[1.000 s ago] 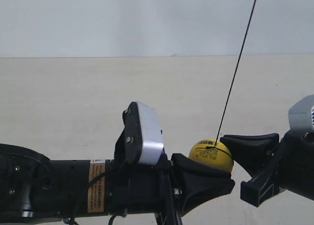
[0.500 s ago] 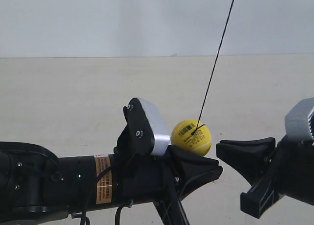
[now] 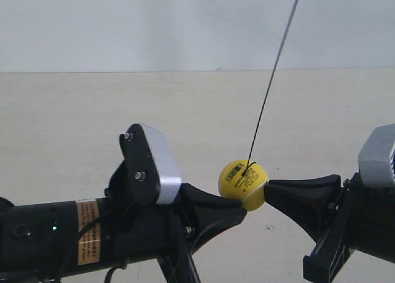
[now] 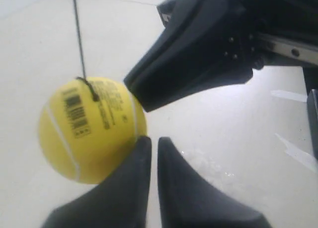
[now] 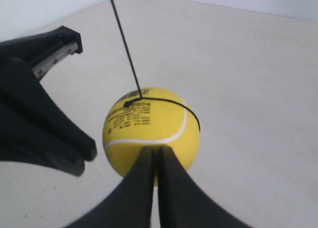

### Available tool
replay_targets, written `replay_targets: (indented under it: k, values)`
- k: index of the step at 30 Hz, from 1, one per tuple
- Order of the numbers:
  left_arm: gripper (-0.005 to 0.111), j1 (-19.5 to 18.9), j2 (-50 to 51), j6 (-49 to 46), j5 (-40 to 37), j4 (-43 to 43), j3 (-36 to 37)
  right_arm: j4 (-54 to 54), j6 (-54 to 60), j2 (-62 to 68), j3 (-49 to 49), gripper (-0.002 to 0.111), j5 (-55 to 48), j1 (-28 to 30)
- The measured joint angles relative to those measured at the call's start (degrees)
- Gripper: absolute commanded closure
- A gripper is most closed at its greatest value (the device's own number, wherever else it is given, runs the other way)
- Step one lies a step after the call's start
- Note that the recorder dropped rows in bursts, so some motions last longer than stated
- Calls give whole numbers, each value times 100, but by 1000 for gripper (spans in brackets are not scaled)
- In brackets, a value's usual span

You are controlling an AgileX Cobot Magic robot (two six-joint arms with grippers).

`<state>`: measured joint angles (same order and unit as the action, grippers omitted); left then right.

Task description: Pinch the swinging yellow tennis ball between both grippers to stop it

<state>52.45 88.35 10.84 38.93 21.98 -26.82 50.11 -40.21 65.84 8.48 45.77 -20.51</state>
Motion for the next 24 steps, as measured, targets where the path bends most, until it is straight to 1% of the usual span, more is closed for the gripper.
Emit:
replay_targets:
  k: [6, 12, 24]
  values:
    - [102, 0, -513, -530, 0, -645, 298, 0, 11, 0, 0, 108, 0, 0]
    - [102, 0, -512, -992, -99, -1311, 361, 0, 11, 0, 0, 108, 0, 0]
    - [102, 0, 90, -1048, 111, -1496, 83, -11, 11, 0, 0, 108, 0, 0]
